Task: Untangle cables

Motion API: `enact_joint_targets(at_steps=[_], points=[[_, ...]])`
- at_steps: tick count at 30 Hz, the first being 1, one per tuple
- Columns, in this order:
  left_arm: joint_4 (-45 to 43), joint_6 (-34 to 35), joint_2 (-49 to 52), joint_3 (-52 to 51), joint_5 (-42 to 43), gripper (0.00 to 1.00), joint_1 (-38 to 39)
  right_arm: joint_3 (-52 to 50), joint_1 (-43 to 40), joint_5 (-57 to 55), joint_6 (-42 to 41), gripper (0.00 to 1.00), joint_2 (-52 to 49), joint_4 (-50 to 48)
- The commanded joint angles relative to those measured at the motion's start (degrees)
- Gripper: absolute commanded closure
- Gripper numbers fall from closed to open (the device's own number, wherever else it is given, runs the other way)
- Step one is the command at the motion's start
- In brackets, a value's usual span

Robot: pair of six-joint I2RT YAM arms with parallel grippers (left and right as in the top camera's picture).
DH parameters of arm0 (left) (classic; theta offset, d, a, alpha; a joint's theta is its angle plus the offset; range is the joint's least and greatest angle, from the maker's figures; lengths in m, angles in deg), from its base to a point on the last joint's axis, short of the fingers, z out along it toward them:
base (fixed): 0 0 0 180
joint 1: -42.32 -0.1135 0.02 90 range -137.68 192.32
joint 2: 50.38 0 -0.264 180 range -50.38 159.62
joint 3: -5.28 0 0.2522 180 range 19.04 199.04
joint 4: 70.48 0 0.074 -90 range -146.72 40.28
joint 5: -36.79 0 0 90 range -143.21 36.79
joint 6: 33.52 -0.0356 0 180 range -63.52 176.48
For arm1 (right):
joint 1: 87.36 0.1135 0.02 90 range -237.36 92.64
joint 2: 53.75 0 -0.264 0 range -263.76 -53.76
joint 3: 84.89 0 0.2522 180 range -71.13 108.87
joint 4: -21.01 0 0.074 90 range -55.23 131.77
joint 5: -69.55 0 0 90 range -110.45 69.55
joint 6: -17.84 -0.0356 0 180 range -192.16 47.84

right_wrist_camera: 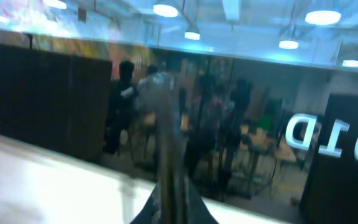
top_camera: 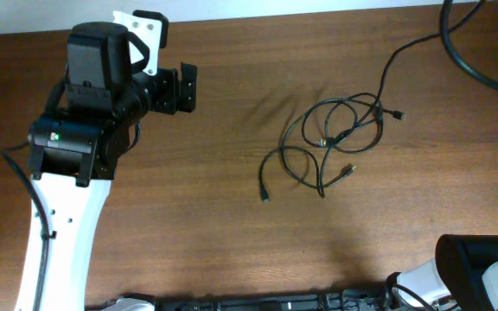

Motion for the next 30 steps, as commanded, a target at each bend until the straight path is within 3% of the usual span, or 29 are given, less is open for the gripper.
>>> enact_joint_targets(at_steps=[1,5,16,19,21,25,30], points=[[-0.1,0.8,-1.1,0.7,-0.2,0.01,-0.2,0.8,0.3,0.3,-0.7,0.96,0.1,-6.4],[-0.1,0.8,-1.1,0.7,-0.2,0.01,-0.2,0.8,0.3,0.3,-0.8,0.96,0.1,-11.0],[0.0,0.8,-1.1,0.7,0.1,0.01,-0.2,0.7,0.3,0.3,-2.0,0.96,0.1,-6.7],[2.7,0.6,-0.9,0.5,8.6,0.01,-0.2,0.7,0.3,0.3,-2.0,0.96,0.1,-5.2],[4.9,-9.8,0.7,0.5,21.8,0.01,0.9,0.7,0.3,0.3,-2.0,0.96,0.1,-4.0],[10.3,-12.7,5.1,0.5,28.3,0.01,3.3,0.7,0.3,0.3,-2.0,0.96,0.1,-4.0],[17.3,-38.8,12.4,0.5,41.1,0.01,10.4,0.7,0.3,0.3,-2.2,0.96,0.1,-3.6]])
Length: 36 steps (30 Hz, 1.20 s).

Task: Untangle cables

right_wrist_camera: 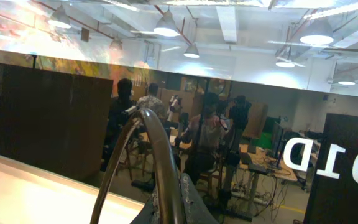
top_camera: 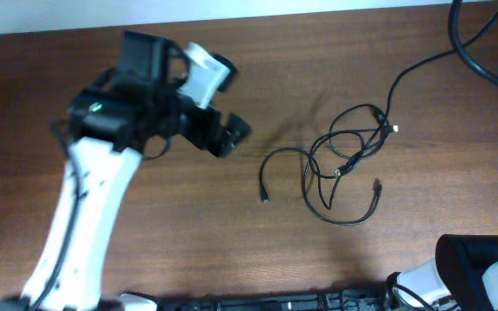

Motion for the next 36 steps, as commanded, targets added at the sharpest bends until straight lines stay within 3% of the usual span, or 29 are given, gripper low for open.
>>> enact_joint_targets(at_steps=[1,4,11,14,22,24,25,27,29,33,36], points=[[2.9,-23.8,5.3,0.2,11.4,0.01,6.3,0.7,0.3,0.3,-0.7,0.96,0.1,0.0],[3.4,-32.6,9.9,0.2,7.0,0.01,11.1,0.7,0.3,0.3,-0.7,0.96,0.1,0.4],[-1.4,-32.8,19.0,0.2,5.6,0.01,16.2,0.7,0.3,0.3,-0.7,0.96,0.1,1.3],[-1.6,-37.5,21.8,0.2,5.7,0.01,18.7,0.7,0.3,0.3,-0.7,0.96,0.1,1.3],[-7.4,-38.1,24.6,0.2,6.3,0.01,23.3,0.7,0.2,0.2,-0.7,0.96,0.1,1.9],[-9.0,-38.1,24.6,0.2,6.5,0.17,24.1,0.7,0.2,0.0,-0.7,0.96,0.1,1.9],[-9.1,-38.1,24.6,0.2,6.5,0.39,24.2,0.7,0.2,0.0,-0.7,0.96,0.1,1.9],[-9.3,-38.1,24.6,0.2,6.5,0.66,24.6,0.7,0.2,0.0,-0.7,0.96,0.1,1.9],[-9.2,-38.1,24.6,0.2,6.4,0.73,24.6,0.7,0.3,0.0,-0.7,0.96,0.1,1.9],[-9.2,-38.1,24.6,0.2,6.5,1.0,24.6,0.7,0.3,0.0,-0.7,0.96,0.1,2.1],[-9.2,-36.6,24.4,0.3,6.5,1.0,24.5,0.7,0.2,0.0,-0.7,0.96,0.1,2.4]])
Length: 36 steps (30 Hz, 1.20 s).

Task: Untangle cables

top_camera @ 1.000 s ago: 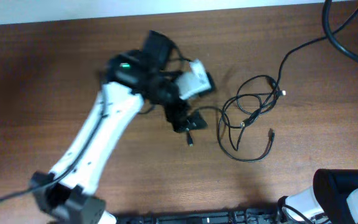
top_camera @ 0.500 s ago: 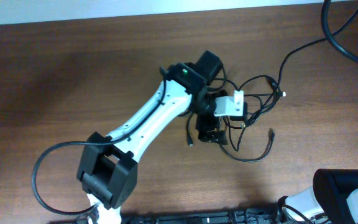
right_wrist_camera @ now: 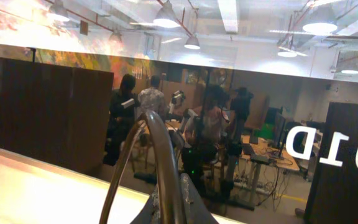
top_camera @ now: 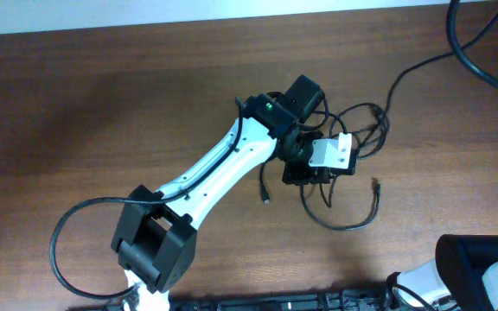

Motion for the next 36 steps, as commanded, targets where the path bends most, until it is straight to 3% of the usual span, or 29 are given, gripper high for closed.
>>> enact_joint_targets(at_steps=[1,9,11,17,22,28,32,36], points=[[0.0,3.0,0.2,0.6,1.0,1.0,0.1,0.7,0.2,0.0,-0.5,0.96,0.1,0.2],[5.2,4.7,-10.7,4.2,1.0,1.0,-1.6,0.7,0.2,-4.1,-0.3,0.96,0.1,1.7],[4.6,4.8,-15.2,4.2,1.0,1.0,-3.8,0.7,0.2,-5.6,-0.2,0.96,0.1,3.1],[-0.1,13.8,-26.1,4.2,1.0,1.0,-14.7,0.7,0.2,-8.2,3.0,0.96,0.1,7.1],[0.7,17.3,-27.3,4.2,0.9,1.0,-21.2,0.7,0.2,-9.4,3.0,0.96,0.1,7.0],[3.9,17.4,-25.5,4.1,0.8,1.0,-22.1,0.7,0.2,-10.4,3.0,0.96,0.1,6.4],[4.0,17.4,-25.2,4.1,0.8,1.0,-22.1,0.7,0.2,-24.6,6.3,0.96,-0.6,7.3],[4.0,17.4,-25.2,4.1,0.8,1.0,-22.1,0.7,0.2,-46.9,10.3,0.96,-2.2,9.6]])
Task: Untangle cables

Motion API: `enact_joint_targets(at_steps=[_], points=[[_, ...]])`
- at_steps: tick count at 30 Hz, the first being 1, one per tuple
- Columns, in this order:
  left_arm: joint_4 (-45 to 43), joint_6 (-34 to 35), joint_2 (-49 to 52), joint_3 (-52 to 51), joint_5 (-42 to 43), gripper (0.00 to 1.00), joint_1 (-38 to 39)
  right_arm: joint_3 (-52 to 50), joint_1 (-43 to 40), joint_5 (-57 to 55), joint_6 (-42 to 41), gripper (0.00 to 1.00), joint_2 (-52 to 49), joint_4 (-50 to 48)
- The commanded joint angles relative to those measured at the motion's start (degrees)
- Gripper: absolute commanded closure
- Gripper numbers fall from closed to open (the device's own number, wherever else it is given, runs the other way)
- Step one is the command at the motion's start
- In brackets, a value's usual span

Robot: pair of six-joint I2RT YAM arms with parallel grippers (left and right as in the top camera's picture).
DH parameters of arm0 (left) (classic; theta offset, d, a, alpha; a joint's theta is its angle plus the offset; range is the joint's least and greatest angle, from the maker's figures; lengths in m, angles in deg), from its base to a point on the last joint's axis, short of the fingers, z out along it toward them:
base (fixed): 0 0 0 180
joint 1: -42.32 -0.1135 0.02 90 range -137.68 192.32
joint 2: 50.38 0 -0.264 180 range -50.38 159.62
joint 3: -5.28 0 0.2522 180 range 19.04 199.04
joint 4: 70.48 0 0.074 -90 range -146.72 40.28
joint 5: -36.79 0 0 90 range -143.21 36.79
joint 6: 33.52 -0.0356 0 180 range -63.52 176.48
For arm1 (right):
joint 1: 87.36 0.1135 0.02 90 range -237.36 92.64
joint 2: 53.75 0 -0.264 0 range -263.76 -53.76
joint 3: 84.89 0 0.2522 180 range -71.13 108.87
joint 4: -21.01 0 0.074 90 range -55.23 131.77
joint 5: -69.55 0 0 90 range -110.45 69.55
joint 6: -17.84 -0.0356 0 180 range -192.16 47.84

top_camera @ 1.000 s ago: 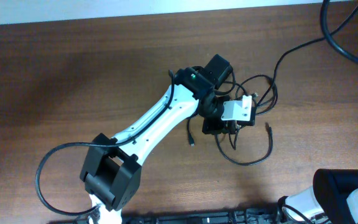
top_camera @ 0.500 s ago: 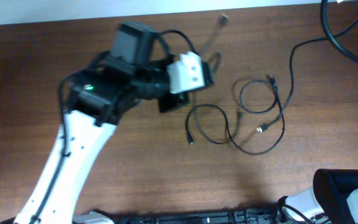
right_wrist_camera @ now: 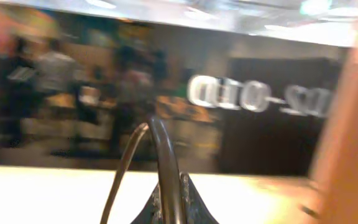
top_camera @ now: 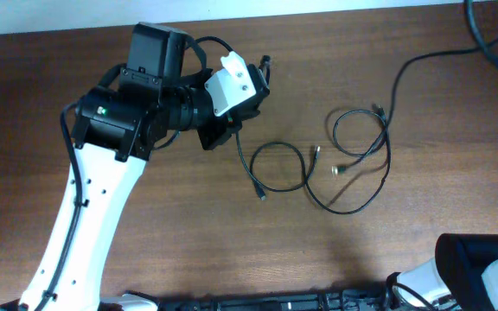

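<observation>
In the overhead view my left gripper (top_camera: 234, 123) hangs over the table's upper middle, shut on a thin black cable (top_camera: 245, 166). That cable drops from it, curls in one loop and ends at a plug near the table's centre. A second thin cable (top_camera: 388, 160) lies apart to the right with its own loop, and a strand of it runs off to the top right. In the right wrist view my right gripper (right_wrist_camera: 168, 186) points up at the room, shut on a dark cable (right_wrist_camera: 161, 143). The overhead view shows none of that gripper's fingers.
A thick black cable (top_camera: 491, 34) crosses the top right corner. The right arm's base (top_camera: 482, 268) fills the bottom right corner. A dark strip (top_camera: 266, 304) lines the near edge. The left arm's white link (top_camera: 76, 225) crosses the left side.
My left gripper was down on the tangle at the table's centre. Now it is up and to the left with one cable, which lies apart from the other. The right wrist view has swung and blurred.
At first my left arm stood at the far left and the cables lay knotted right of centre. Then the arm was nearer and the knot had shifted. Then the gripper sat on the knot. Now two cables lie separately, and the right gripper stays shut on its cable.
</observation>
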Motion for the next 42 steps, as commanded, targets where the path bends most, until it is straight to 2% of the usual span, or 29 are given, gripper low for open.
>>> enact_joint_targets(at_steps=[1,5,12,20,25,33,36,39,42], points=[[0.1,0.6,0.3,0.5,0.4,1.0,-0.2,0.6,0.0,-26.2,3.6,0.96,-2.1,1.1],[0.1,0.6,0.3,0.5,-0.7,1.0,-0.2,0.6,-2.6,-35.8,3.6,0.96,-3.6,2.3],[0.1,0.6,0.3,0.5,-0.7,1.0,-0.2,0.6,-13.8,-36.6,2.7,0.96,-7.7,9.9],[0.1,0.6,0.3,0.5,-0.7,1.0,-0.2,0.6,-30.8,-36.2,-13.5,0.96,-12.2,20.8],[0.1,0.6,0.3,0.5,-0.7,1.0,-0.2,0.6,-42.1,-29.9,-23.4,0.96,-16.2,32.2],[0.0,0.6,0.3,0.5,-0.7,1.0,-0.2,0.5,-54.8,-10.7,-23.7,0.96,-23.6,37.6],[0.0,0.5,0.3,0.5,-0.7,1.0,-0.2,0.2,-56.5,-9.5,-23.7,0.96,-26.0,38.6],[0.1,0.6,0.3,0.5,-0.7,1.0,-0.2,-1.3,-56.8,-9.5,-23.7,0.85,-27.1,39.0],[0.0,0.6,0.3,0.5,-0.7,1.0,-0.2,-4.0,-56.7,-8.7,-23.7,0.59,-27.5,38.8]])
